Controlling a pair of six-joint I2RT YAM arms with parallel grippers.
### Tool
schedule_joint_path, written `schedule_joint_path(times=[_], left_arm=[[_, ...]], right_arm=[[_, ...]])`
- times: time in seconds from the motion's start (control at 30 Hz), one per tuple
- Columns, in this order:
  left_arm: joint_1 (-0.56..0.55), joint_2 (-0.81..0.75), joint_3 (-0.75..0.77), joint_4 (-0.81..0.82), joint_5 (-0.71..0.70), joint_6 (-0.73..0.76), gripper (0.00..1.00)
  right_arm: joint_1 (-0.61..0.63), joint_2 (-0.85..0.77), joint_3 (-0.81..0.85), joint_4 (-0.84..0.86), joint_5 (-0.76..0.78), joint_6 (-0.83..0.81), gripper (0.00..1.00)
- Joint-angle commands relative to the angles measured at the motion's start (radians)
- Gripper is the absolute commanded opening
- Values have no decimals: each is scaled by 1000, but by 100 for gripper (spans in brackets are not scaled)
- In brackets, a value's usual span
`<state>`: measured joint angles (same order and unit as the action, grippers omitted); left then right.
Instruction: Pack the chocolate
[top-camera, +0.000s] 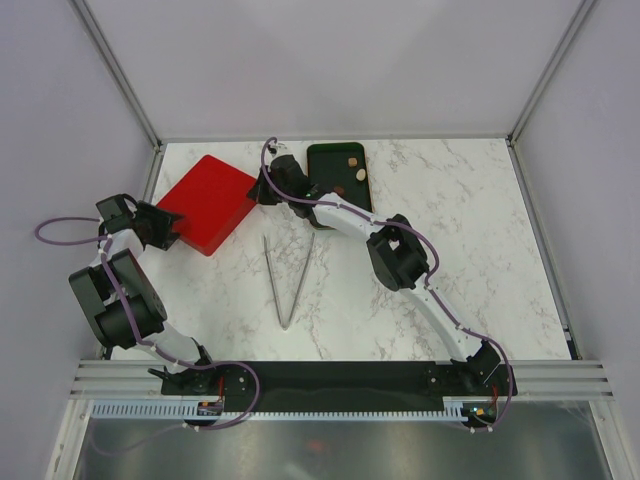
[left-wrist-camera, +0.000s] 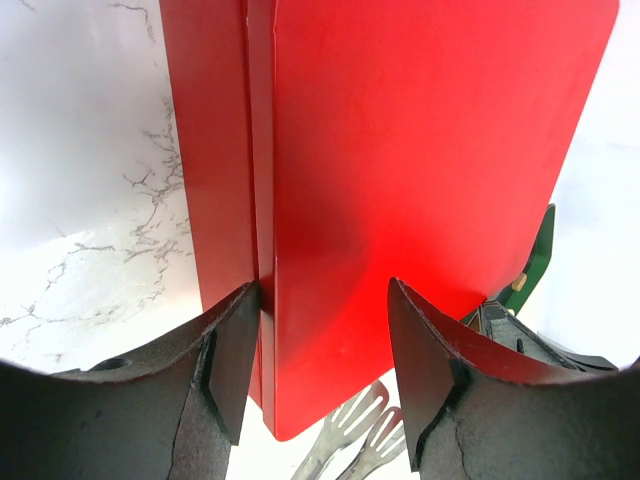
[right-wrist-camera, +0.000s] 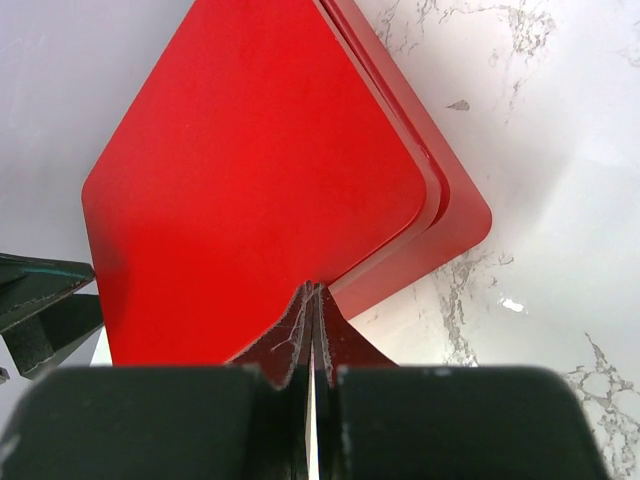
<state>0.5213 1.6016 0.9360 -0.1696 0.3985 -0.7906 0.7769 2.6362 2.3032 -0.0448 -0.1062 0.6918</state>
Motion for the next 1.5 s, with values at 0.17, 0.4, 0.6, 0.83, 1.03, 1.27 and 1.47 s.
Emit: schedule_joint_path(times=[0.17, 0.4, 0.6, 0.83, 1.03, 1.27, 1.47], left_arm=[[-4, -12, 23, 10, 2, 4, 62], [-6, -19, 17, 8, -6, 1, 62], [-13, -14, 14, 10, -9, -1, 62], [-18, -12, 20, 10, -13, -2, 62], [-18, -20, 26, 4, -17, 2, 62], [-18, -48, 60, -44, -43, 45, 62], [-26, -112, 75, -126, -130, 131, 63]], right_arm=[[2, -38, -24, 17, 11, 0, 0], [2, -2, 19, 20, 8, 14, 0], [2, 22, 32, 22, 22, 11, 0], [1, 54, 47, 39, 23, 15, 0], [1, 59, 53, 36, 19, 17, 0], [2, 16, 6, 68, 30, 6, 0], [1, -2, -10, 69, 20, 9, 0]])
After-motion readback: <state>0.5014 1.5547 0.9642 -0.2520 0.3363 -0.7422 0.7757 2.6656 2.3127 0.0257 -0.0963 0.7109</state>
